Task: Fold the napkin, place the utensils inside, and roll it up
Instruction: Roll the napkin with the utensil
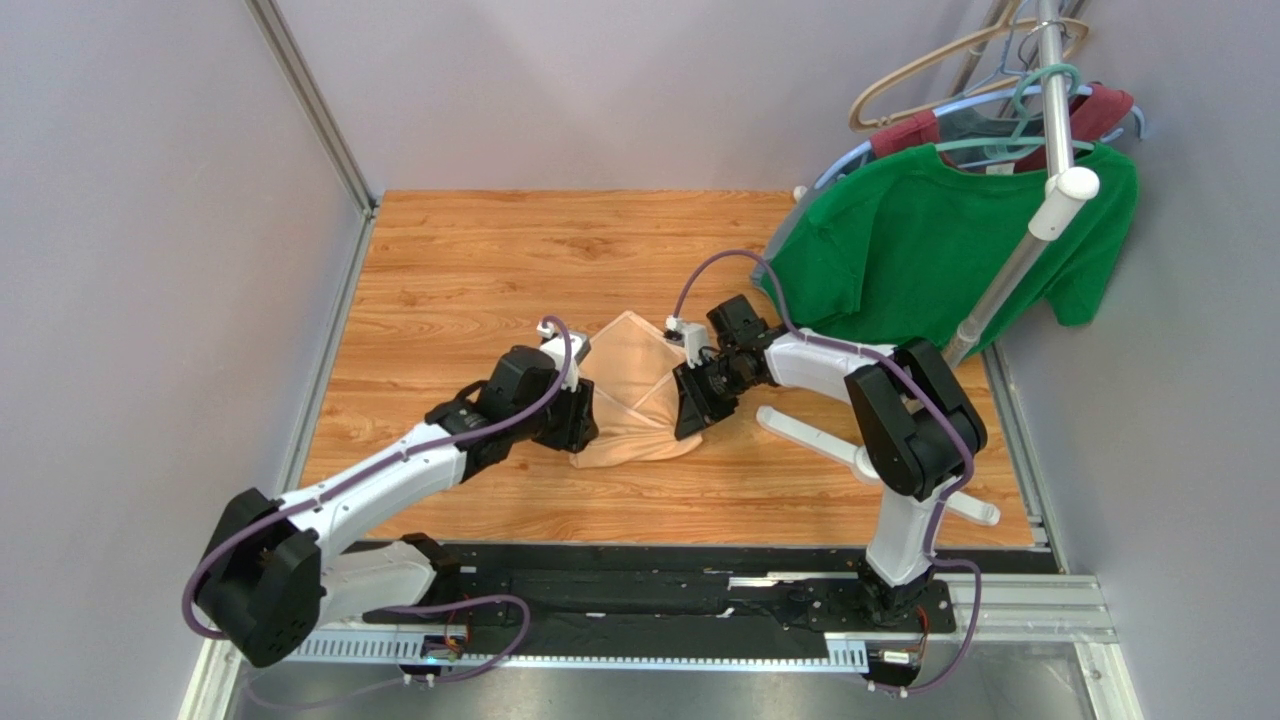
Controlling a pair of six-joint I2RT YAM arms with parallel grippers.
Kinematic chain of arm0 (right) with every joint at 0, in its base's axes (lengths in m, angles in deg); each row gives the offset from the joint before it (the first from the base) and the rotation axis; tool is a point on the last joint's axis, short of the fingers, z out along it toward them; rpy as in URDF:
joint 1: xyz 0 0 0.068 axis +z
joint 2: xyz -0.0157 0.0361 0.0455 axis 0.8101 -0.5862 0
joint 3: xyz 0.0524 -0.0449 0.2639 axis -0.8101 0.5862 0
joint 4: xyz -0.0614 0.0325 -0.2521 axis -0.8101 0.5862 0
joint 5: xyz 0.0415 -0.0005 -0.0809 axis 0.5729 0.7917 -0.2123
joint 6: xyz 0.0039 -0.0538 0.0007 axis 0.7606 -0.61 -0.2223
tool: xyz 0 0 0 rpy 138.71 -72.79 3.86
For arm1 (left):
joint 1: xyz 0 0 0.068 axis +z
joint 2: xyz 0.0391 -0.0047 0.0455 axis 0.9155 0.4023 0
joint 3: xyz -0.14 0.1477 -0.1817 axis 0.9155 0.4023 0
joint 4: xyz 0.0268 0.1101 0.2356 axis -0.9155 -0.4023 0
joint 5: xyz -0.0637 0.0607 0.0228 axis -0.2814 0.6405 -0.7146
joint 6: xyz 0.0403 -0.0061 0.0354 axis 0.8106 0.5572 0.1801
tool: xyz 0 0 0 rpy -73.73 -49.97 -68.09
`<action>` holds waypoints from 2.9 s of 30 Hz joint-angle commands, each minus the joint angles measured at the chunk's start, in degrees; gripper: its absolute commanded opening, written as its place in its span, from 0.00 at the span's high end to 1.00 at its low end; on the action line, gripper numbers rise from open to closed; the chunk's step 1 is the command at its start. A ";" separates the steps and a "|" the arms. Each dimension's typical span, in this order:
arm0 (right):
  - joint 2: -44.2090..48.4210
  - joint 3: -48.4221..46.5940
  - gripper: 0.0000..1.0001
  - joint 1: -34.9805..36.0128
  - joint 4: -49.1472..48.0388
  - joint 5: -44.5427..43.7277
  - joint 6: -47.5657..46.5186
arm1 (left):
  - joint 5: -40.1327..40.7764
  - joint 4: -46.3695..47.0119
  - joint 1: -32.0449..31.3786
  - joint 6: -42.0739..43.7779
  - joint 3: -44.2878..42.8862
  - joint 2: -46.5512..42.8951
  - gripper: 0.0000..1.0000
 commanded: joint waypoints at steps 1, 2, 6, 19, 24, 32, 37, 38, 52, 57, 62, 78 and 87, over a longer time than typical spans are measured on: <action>-1.76 -2.16 1.00 -0.31 3.72 -2.51 -0.02 | -1.24 6.03 -3.80 4.15 0.98 -2.54 0.47; -1.93 -2.60 1.00 -0.31 4.86 -2.25 -0.10 | -1.41 7.61 -6.16 4.86 0.64 -1.58 0.47; -2.20 -4.18 1.00 -0.49 7.32 -1.37 -0.10 | -2.64 13.33 -9.77 8.64 0.72 1.85 0.46; -5.71 -9.54 1.00 -2.51 15.49 3.29 -0.02 | -4.32 25.81 -13.38 17.26 0.10 14.06 0.44; -7.38 -11.04 1.00 -4.18 17.34 6.72 -0.02 | -5.29 27.31 -14.18 18.49 -0.07 15.74 0.40; -10.37 -13.15 1.00 -6.02 19.98 10.85 -0.54 | -3.44 28.80 -15.76 20.07 -0.33 18.20 0.38; -11.78 -14.55 1.00 -6.38 20.86 12.43 -0.46 | -0.72 28.63 -17.25 20.16 -1.12 20.30 0.37; -11.78 -14.64 1.00 -6.38 20.95 12.52 -0.46 | -0.19 28.20 -17.25 20.16 -1.47 20.75 0.37; -13.88 -15.96 1.00 -7.78 22.97 17.00 -1.86 | 5.42 23.71 -19.19 20.52 -4.02 25.84 0.41; -14.06 -15.87 1.00 -8.57 23.50 18.76 -2.65 | 6.76 22.22 -19.63 20.52 -4.03 27.34 0.56; -14.15 -15.61 1.00 -8.93 23.41 20.26 -2.83 | 6.32 22.92 -19.63 18.58 -2.62 27.34 0.73; -2.12 -6.30 0.35 -11.82 8.83 19.83 7.71 | -1.32 25.11 -18.58 13.75 0.98 26.73 0.79; 8.87 6.34 0.32 -13.41 -6.64 12.44 15.72 | -9.76 24.06 -14.27 10.59 1.86 25.59 0.80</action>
